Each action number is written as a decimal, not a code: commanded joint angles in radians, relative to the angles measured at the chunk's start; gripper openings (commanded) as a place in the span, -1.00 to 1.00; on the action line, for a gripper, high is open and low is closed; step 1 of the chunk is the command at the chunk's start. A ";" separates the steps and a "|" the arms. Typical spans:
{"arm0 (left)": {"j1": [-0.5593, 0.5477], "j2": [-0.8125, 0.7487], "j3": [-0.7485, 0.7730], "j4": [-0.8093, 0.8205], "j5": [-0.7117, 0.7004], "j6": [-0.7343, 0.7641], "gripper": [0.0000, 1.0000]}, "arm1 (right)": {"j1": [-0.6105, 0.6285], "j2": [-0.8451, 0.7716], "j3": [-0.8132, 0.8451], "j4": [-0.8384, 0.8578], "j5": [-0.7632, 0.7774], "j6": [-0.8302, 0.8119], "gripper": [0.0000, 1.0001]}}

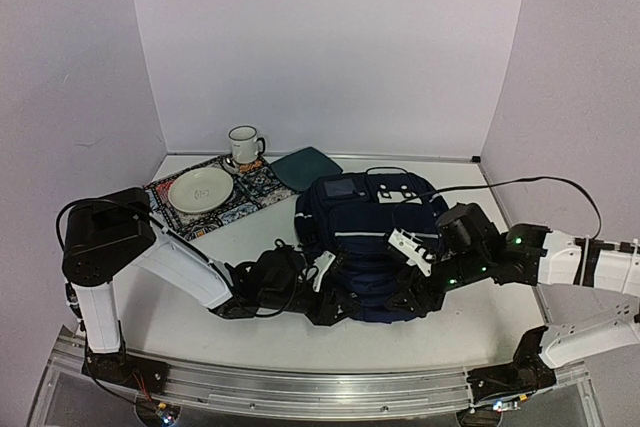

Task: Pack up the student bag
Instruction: Hold the largest pocket of the student bag.

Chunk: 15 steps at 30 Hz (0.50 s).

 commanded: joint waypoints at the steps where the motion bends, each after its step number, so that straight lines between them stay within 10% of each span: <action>1: 0.013 0.037 0.015 0.083 0.021 0.026 -0.13 | 0.012 0.022 0.047 -0.002 0.007 -0.032 0.43; 10: 0.020 0.045 -0.008 0.086 -0.092 0.053 0.08 | 0.026 0.029 0.053 -0.002 0.005 -0.038 0.42; 15: 0.020 0.068 0.027 0.089 -0.042 0.077 -0.13 | 0.028 0.047 0.059 -0.001 0.000 -0.040 0.42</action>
